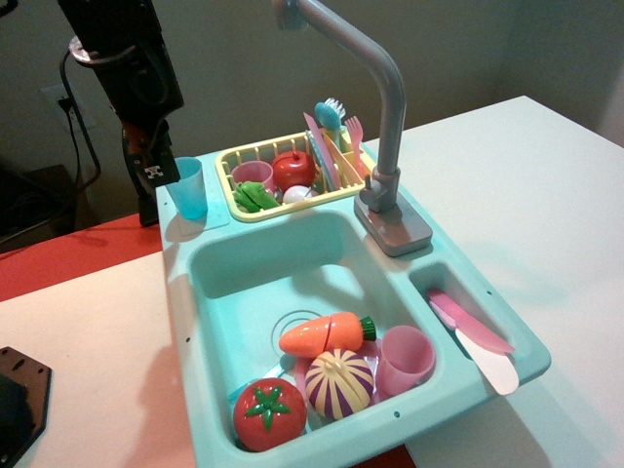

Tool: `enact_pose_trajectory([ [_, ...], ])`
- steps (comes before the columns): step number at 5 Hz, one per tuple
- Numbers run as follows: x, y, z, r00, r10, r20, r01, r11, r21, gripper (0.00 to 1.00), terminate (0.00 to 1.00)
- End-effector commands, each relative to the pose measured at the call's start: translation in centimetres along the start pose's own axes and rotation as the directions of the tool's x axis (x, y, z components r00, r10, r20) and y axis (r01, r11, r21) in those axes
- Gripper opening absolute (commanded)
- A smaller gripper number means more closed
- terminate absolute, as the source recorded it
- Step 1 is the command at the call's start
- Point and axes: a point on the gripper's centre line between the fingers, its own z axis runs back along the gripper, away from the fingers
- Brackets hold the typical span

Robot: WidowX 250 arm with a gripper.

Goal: Put cup from counter to sink

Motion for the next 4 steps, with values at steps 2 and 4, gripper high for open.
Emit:
enact_pose_trajectory([
  [2, 1.6, 0.7, 0.3, 1.0, 0.024, 0.002, -0.024, 1.0, 0.005, 1.0, 0.0],
  [4, 2.4, 0.6, -1.5, 0.999, 0.025, -0.039, -0.025, 1.0, 0.011, 1.0, 0.0],
])
